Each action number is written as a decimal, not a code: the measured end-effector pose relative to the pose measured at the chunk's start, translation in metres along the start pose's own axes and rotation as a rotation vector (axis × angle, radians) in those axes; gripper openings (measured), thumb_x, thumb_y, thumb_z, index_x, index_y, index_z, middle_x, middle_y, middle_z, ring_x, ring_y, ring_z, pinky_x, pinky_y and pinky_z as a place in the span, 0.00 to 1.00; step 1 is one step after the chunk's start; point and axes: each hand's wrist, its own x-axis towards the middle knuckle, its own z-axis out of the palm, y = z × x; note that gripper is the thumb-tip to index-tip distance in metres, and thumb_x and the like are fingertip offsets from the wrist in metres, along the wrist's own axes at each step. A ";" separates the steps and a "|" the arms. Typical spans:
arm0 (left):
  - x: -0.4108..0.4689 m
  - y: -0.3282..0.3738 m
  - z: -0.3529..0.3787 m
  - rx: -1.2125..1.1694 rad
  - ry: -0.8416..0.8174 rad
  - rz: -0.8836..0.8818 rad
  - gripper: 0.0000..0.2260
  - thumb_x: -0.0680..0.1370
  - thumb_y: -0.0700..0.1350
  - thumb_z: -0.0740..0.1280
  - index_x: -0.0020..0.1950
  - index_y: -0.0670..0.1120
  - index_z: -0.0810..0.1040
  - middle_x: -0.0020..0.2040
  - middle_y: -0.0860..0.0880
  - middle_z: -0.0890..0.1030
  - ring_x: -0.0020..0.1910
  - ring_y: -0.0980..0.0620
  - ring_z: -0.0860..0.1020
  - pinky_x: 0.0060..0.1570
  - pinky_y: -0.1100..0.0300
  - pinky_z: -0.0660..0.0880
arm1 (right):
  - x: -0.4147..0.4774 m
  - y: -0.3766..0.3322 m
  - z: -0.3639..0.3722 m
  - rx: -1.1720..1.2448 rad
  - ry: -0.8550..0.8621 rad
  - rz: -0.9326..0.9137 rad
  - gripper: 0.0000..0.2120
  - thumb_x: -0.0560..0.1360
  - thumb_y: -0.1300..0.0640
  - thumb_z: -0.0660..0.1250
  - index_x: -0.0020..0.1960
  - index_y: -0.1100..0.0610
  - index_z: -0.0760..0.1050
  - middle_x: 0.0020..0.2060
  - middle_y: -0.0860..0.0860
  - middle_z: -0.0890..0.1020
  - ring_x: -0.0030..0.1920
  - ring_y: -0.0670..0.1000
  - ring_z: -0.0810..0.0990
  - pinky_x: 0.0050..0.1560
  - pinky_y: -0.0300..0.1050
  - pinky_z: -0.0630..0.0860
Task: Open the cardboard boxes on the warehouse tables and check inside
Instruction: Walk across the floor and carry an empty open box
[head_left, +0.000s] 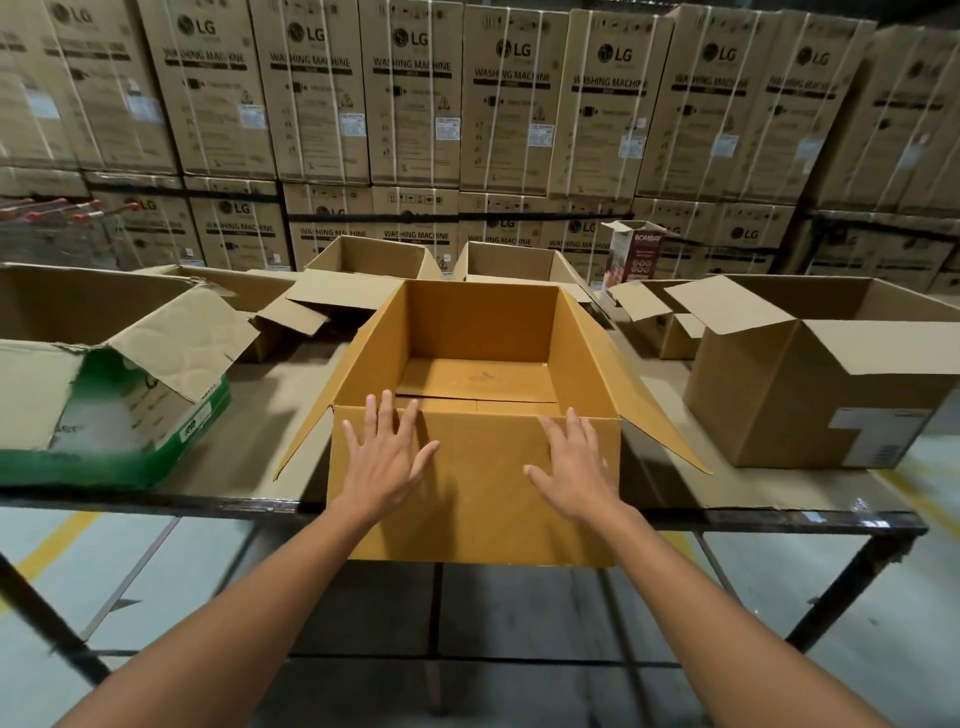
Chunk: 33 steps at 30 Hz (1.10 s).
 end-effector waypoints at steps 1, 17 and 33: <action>-0.003 0.003 -0.005 -0.020 0.036 0.013 0.37 0.78 0.70 0.39 0.81 0.52 0.53 0.82 0.42 0.49 0.81 0.41 0.45 0.75 0.32 0.49 | -0.004 -0.002 -0.003 0.039 0.020 -0.013 0.34 0.79 0.44 0.65 0.80 0.47 0.52 0.81 0.54 0.47 0.80 0.57 0.44 0.75 0.61 0.58; -0.186 0.026 -0.121 -0.572 0.422 -0.194 0.23 0.82 0.55 0.58 0.75 0.48 0.66 0.73 0.50 0.70 0.74 0.51 0.66 0.71 0.51 0.66 | -0.122 -0.072 0.001 0.718 0.123 -0.321 0.26 0.78 0.45 0.67 0.74 0.47 0.66 0.74 0.47 0.66 0.73 0.47 0.66 0.70 0.57 0.70; -0.408 -0.214 -0.142 -0.337 0.597 -0.775 0.23 0.77 0.50 0.66 0.71 0.47 0.72 0.69 0.52 0.74 0.69 0.52 0.72 0.68 0.64 0.65 | -0.204 -0.336 0.167 0.765 -0.335 -0.785 0.28 0.74 0.38 0.64 0.71 0.49 0.71 0.73 0.48 0.68 0.74 0.46 0.65 0.68 0.57 0.72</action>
